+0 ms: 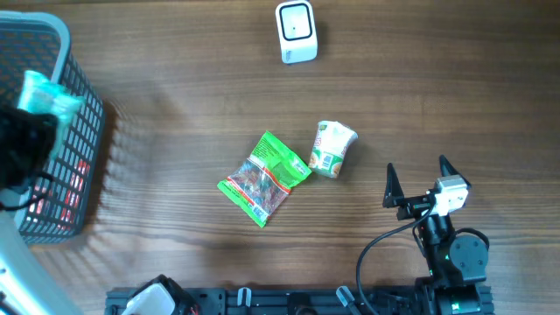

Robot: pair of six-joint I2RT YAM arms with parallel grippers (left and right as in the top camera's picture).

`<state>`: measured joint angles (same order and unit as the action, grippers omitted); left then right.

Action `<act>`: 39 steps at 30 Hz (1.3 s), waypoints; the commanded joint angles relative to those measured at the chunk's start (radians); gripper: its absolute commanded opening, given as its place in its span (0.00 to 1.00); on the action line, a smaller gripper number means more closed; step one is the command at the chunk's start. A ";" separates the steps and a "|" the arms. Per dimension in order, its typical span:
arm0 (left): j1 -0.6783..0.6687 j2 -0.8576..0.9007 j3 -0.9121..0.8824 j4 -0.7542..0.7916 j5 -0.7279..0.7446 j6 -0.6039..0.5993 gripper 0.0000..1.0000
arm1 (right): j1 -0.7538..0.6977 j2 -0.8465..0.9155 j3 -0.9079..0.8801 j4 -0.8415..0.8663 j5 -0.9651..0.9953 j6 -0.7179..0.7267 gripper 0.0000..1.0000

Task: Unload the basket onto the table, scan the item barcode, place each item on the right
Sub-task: 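Pull the mint-green packet from the basket with the left gripper, drop it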

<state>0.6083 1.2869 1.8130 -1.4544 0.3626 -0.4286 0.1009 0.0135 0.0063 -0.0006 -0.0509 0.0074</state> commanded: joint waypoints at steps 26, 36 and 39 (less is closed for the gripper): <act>-0.673 0.026 -0.262 0.325 -0.303 -0.024 1.00 | -0.002 -0.006 -0.001 0.002 0.006 0.012 1.00; 0.047 0.088 -0.012 0.186 -0.329 -0.029 1.00 | -0.002 -0.006 -0.001 0.002 0.006 0.012 1.00; 0.142 0.187 -0.100 0.190 -0.437 -0.028 1.00 | -0.002 -0.006 -0.001 0.002 0.006 0.012 1.00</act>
<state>0.6853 1.3903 1.7851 -1.2652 0.0238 -0.4549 0.1009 0.0135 0.0063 -0.0010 -0.0509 0.0071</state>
